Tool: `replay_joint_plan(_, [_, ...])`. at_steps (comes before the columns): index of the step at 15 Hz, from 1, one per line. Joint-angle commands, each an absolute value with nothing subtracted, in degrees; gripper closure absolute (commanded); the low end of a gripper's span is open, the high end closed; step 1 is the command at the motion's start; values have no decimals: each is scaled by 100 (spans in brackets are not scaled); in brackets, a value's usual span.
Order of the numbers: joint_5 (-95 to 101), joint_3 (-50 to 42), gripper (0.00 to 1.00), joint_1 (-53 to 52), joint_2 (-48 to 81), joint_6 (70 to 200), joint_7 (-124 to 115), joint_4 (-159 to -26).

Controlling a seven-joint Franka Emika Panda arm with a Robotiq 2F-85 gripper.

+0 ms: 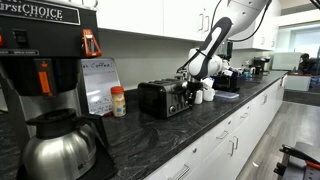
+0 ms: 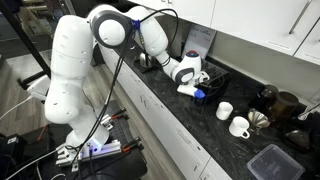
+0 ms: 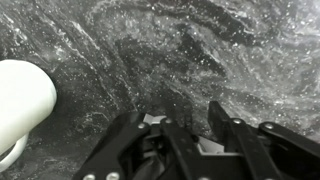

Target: Push down the toaster lever to the right.

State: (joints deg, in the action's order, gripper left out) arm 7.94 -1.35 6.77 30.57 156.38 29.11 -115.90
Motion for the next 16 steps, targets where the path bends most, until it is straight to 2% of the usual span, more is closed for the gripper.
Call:
replay_joint_plan(1, [1271,-207,32,598,2878,15582,2708,-11818])
replay_joint_plan(4, [1533,-292,10,536,2837,15495,2542,-11833])
replay_joint_plan(6, [1685,-367,1,507,2787,15370,2416,-11838])
replay_joint_plan(16, [2317,-813,0,420,1797,14363,1715,-12405])
